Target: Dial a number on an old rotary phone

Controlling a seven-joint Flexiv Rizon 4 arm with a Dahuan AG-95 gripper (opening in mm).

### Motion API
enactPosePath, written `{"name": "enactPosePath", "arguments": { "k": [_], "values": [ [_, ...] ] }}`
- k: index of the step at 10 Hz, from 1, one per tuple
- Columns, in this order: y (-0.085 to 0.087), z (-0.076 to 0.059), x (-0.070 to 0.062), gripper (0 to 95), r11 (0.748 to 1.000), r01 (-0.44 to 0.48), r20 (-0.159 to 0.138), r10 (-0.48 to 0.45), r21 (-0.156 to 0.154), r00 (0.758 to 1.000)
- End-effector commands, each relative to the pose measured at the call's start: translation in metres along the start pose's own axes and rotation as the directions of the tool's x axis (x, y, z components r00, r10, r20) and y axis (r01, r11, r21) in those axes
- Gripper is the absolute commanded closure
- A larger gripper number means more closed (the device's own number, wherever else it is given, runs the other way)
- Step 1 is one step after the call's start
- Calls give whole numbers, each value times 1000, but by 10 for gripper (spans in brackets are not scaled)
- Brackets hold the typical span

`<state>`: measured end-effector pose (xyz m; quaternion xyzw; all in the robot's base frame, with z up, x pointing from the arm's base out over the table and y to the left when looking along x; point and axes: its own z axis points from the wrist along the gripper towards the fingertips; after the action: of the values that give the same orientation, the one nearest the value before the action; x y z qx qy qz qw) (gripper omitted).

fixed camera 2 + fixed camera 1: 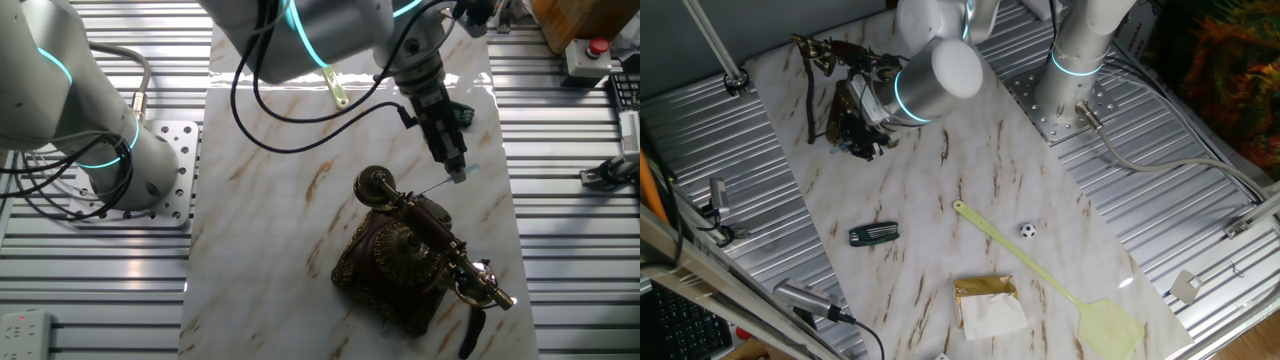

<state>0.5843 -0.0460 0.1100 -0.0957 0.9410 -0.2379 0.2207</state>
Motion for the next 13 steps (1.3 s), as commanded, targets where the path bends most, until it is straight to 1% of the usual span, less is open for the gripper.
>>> {"name": "enactPosePath", "arguments": {
  "k": [1,3,5,6,7,9,10,13],
  "values": [
    [0,-1,-1,950,1000,-7,15,8,-8,1000],
    [0,-3,-2,950,1000,-11,26,11,-14,1000],
    [-1,-5,-2,950,1000,-16,46,17,-21,999],
    [-1,-5,-2,950,1000,-18,52,19,-23,998],
    [-2,-5,-2,950,999,-20,65,22,-30,998],
    [-3,-5,-3,950,999,-27,81,31,-40,996],
    [-3,-6,-3,950,999,-28,86,31,-42,996],
    [-6,-6,-3,950,998,-24,117,30,-51,993]
  ]
}}
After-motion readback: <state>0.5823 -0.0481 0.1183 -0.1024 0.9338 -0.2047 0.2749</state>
